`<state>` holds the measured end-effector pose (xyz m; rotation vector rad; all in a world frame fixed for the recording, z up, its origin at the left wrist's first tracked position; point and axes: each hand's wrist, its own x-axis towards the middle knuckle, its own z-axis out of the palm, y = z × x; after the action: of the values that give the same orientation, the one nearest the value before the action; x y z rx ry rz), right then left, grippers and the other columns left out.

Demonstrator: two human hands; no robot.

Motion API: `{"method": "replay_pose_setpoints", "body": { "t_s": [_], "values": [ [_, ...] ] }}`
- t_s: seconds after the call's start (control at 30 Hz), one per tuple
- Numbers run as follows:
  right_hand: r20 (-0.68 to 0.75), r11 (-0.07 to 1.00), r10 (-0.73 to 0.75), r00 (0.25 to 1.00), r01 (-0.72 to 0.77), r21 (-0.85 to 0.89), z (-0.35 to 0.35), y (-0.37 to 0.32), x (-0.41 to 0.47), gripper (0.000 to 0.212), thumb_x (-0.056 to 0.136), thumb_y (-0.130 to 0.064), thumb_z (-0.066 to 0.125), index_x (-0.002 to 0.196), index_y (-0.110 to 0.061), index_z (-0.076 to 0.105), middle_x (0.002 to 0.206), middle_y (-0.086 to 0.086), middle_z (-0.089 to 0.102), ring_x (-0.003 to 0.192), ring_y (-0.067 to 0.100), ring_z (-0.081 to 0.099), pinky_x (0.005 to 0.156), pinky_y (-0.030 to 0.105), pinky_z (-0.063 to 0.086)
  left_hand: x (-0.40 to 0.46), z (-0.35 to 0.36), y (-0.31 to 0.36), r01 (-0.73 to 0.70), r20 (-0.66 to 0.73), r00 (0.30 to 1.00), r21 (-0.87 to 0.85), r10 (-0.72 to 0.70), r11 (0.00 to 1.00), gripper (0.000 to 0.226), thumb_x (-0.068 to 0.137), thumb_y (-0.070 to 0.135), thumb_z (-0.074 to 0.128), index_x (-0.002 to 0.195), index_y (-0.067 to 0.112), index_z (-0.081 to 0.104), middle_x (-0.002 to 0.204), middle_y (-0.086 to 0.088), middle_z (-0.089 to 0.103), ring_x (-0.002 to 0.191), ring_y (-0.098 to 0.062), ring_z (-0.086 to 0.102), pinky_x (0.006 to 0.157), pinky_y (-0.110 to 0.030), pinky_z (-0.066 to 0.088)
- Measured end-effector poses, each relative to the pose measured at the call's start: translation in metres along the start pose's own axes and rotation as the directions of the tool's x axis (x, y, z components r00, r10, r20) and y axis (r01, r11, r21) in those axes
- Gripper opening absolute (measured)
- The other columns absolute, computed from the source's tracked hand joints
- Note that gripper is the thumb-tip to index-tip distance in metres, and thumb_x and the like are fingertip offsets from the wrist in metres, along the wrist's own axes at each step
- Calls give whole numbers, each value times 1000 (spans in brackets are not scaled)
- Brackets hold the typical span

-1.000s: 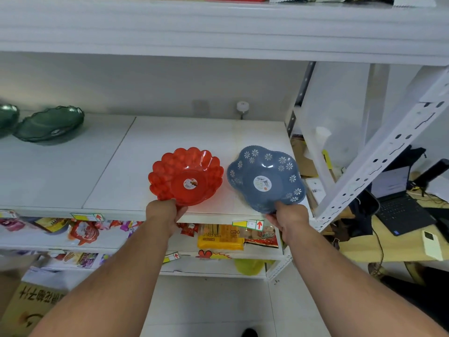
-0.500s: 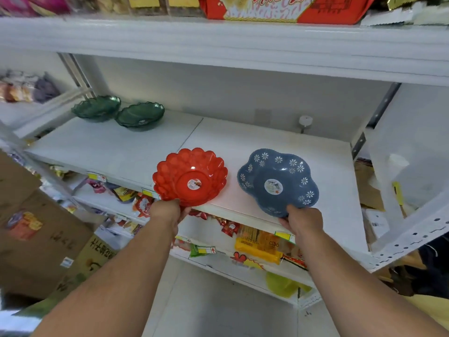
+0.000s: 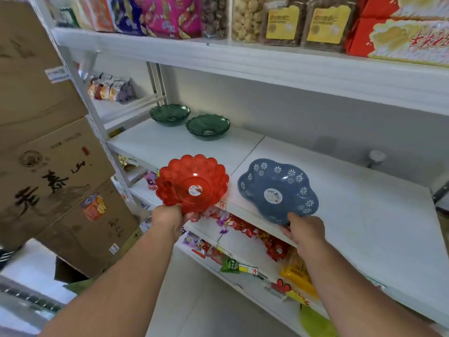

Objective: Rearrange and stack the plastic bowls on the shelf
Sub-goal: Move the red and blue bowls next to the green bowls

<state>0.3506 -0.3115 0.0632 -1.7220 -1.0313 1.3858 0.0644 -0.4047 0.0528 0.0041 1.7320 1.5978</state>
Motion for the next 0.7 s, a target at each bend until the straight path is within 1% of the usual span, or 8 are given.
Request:
{"method": "replay_pose_setpoints", "body": {
  "t_s": [0.1,0.17,0.3,0.37,0.43,0.5,0.6,0.7],
  "values": [
    [19,996,-4,1000,2,85,33,-6,-14,10,84,-6,62,75,-8,61,77,6,69,78,30,74,89,47,58,13,-23,12,-5,-47,999,-72,1,997,8,91,-6,54,92,0,59,72,-10,69,46,-19,66,58,-26,59],
    [29,994,-19,999,16,110,54,-8,-19,9,84,-4,62,76,-8,62,81,7,70,77,29,74,88,49,58,22,-39,20,-11,-70,998,-89,5,996,7,92,-7,55,93,-2,59,78,-13,68,44,-19,65,51,-24,58],
    [62,990,-37,997,28,138,90,-15,-25,12,84,-1,60,76,-9,62,85,7,69,78,28,72,85,47,59,40,-66,34,-6,-91,996,-95,-2,995,14,91,-5,55,104,-4,60,79,-16,70,46,-21,65,56,-26,58],
    [74,990,-42,996,31,141,107,-19,-25,12,84,0,60,76,-9,61,87,9,69,80,27,72,83,44,60,50,-76,42,-20,-101,995,-113,9,993,16,91,-6,55,106,-3,59,86,-17,71,52,-26,67,60,-30,60],
    [86,993,-49,995,39,116,124,-24,-21,11,85,-1,61,75,-8,61,86,10,70,82,29,73,79,40,61,64,-82,48,-26,-110,994,-138,11,990,21,91,-6,55,111,-3,59,90,-20,72,68,-35,69,76,-42,62],
    [105,995,-32,994,22,98,140,-28,-14,9,84,-4,63,76,-5,62,82,11,72,79,28,74,81,43,61,79,-86,55,-36,-119,993,-143,18,989,20,92,-5,54,112,-3,59,86,-20,71,79,-39,70,88,-49,57],
    [121,997,-49,991,42,62,164,-33,2,13,81,-13,64,74,-2,63,75,13,75,77,31,75,85,54,58,108,-89,65,-8,-117,993,-177,-13,984,17,93,-1,55,109,2,58,92,-21,73,84,-39,73,88,-49,58],
    [142,999,-43,989,39,32,190,-41,22,15,81,-16,65,75,-3,63,78,15,73,79,32,74,80,51,61,140,-85,79,1,-143,989,-204,-31,979,7,93,0,57,99,4,59,88,-18,74,82,-35,74,83,-50,59]
  ]
}}
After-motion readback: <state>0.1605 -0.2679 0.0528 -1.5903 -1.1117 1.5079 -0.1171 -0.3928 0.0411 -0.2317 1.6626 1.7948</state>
